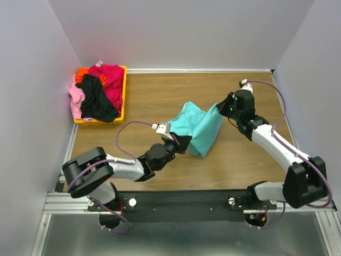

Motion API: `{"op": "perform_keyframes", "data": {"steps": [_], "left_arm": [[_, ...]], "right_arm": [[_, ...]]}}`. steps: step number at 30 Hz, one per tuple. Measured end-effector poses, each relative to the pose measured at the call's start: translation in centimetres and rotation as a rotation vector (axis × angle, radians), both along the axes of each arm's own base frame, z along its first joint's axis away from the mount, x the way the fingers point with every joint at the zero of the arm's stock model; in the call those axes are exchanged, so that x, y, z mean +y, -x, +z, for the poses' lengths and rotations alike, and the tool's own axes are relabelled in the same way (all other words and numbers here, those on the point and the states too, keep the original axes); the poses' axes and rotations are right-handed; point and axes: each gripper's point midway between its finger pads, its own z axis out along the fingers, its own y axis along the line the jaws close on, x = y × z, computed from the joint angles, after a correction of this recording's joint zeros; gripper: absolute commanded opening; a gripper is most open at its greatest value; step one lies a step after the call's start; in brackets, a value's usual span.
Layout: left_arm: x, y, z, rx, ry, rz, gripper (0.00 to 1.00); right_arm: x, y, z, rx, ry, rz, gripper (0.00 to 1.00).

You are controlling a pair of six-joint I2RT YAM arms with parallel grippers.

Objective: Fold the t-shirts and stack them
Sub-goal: Fold the tshirt

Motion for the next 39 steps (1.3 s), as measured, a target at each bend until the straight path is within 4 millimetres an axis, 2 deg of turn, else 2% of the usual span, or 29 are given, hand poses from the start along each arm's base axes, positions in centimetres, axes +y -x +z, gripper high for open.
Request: {"op": "perform_keyframes", "data": {"steps": [6,12,14,19,22,26,29,34,39], "left_arm": [[1.1,-2.3,-0.4,0.004,0.016,0.03,0.0],[3.0,-4.6,-0.1,-0.007,0.035,0.073,0.0],[3.3,-5.0,-0.1,-0.01,0.032,0.077,0.0],[2.7,-4.5,-0.2,-0.03,0.006,0.022,0.0],[2.5,-4.1,-0.3,-0.047,-0.023,-0.009,0.0],[2.4,-3.6,-0.5,-0.066,-0.078,-0.043,0.0],[2.5,-3.2,-0.4,-0.08,-0.114,-0.065,0.0],[2.8,-2.4,-0.4,-0.09,-0.167,-0.096,0.0],[2.9,-0.9,-1.1,-0.076,-0.229,-0.142,0.0]], "right_arm": [[1.6,-3.0,0.0,-0.01,-0.01,0.028,0.0],[4.1,-6.3,-0.3,-0.027,-0.02,0.076,0.01],[4.7,-6.8,-0.4,-0.032,-0.021,0.09,0.0],[4.7,-6.6,-0.2,-0.043,-0.021,0.093,0.01],[4.2,-5.2,0.1,-0.057,-0.026,0.093,0.01],[3.1,-1.5,0.1,-0.064,-0.035,0.093,0.01],[3.0,0.8,-0.4,-0.062,-0.047,0.104,0.01],[3.0,5.3,-3.4,0.013,-0.056,0.131,0.0],[3.2,8.8,-5.9,0.102,-0.054,0.155,0.0]]}}
